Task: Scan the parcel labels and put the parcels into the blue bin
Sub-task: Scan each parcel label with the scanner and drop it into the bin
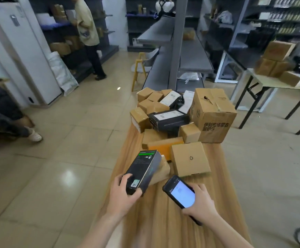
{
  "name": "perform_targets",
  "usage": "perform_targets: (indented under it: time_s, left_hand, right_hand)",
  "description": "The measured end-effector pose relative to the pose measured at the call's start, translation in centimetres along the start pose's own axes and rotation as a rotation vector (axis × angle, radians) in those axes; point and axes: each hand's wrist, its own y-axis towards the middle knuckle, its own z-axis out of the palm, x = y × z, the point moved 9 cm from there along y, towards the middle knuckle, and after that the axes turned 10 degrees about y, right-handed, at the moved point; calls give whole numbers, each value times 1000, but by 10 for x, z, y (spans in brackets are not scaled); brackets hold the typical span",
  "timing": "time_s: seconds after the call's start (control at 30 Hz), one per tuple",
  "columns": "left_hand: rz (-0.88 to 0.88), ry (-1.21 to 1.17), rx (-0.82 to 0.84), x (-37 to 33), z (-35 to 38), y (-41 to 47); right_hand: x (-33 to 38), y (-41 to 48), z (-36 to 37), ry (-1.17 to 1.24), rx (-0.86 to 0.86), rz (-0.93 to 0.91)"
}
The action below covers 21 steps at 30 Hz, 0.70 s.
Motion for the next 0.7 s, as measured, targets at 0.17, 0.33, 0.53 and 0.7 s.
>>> perform_targets:
  time_s: [0.17, 0.33, 0.53, 0.7]
  left_hand:
    - [-167, -91, -11, 37, -14, -66]
    - [-318, -111, 36, 62, 1, -126]
    - [-383, -153, 31, 68, 12, -153]
    - [-344, -37, -50, 75, 2, -152]
  right_hand:
    - [8, -6, 29, -64, 140, -117]
    - [1, -21, 59, -129, 262, -175]
    - [-13, -38, 78, -170, 346, -183]
    - [-16, -40, 77, -183, 342, -170]
